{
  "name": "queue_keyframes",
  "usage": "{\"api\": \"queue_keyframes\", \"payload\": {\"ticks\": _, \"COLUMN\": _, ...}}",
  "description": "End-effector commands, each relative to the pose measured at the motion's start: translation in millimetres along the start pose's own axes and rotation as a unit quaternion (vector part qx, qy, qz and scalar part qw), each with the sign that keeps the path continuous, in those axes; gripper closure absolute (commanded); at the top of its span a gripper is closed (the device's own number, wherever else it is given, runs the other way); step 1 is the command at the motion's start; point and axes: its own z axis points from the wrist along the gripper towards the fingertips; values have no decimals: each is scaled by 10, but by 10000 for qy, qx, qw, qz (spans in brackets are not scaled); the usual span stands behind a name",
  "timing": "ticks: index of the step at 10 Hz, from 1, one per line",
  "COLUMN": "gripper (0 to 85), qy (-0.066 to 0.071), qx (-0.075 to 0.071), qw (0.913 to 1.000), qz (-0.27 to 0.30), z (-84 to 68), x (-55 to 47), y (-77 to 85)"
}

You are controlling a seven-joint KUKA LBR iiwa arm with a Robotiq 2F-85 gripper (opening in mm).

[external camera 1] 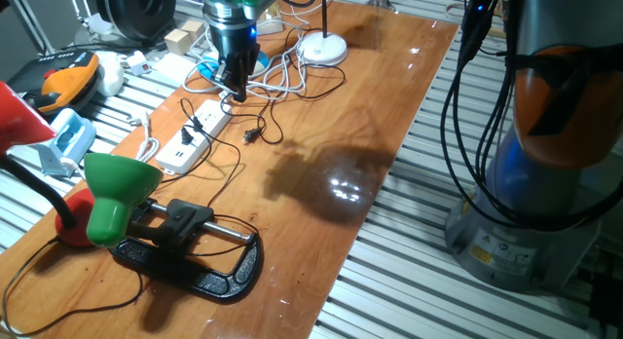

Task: Plug in the power cord of the desk lamp, turn on the socket, and light up the desk lamp

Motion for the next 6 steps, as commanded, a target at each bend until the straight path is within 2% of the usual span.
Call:
{"api": "queue_keyframes", "payload": {"ticks": 1, "gripper": 850, "qy": 7, "qx": 1, "qw": 10000, "qz": 0, "z": -2, "x": -6, "y": 3}}
{"api": "queue_keyframes", "payload": {"ticks": 6, "gripper": 850, "qy": 6, "qx": -7, "qw": 10000, "qz": -7, "z": 6, "x": -13, "y": 10}}
